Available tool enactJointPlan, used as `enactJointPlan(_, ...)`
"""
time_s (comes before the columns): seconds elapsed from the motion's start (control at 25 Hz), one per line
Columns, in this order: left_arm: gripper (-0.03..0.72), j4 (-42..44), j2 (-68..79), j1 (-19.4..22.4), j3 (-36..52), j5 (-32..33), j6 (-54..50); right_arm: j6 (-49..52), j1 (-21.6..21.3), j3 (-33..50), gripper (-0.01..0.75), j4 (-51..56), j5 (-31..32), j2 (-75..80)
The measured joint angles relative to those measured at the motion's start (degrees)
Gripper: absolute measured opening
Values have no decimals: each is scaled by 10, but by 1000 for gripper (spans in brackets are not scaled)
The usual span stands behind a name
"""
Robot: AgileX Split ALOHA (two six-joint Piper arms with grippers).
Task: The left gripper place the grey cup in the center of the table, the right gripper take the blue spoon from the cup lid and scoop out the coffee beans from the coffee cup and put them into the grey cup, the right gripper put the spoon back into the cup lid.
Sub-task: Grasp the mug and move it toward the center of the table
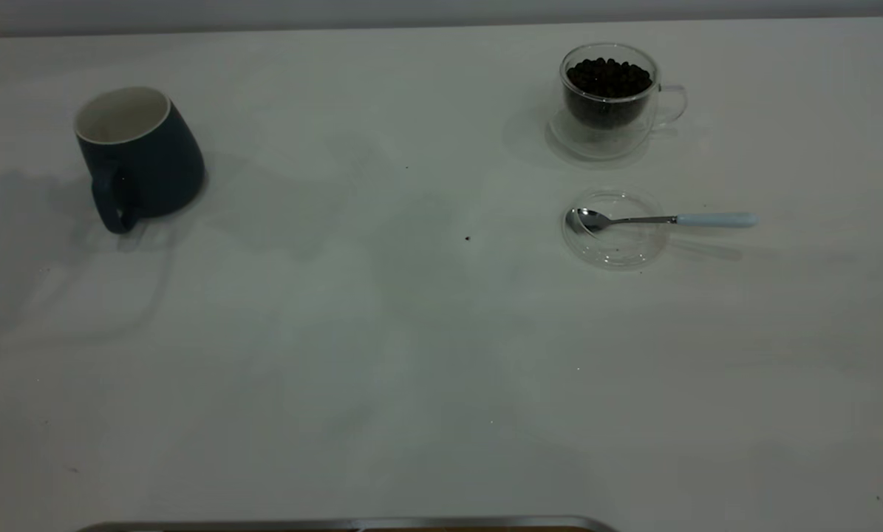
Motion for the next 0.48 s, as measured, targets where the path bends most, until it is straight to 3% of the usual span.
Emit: enactJointPlan(0.48, 567, 23, 137, -4, -3, -105, 154, 0, 0, 0, 589, 0, 0, 0)
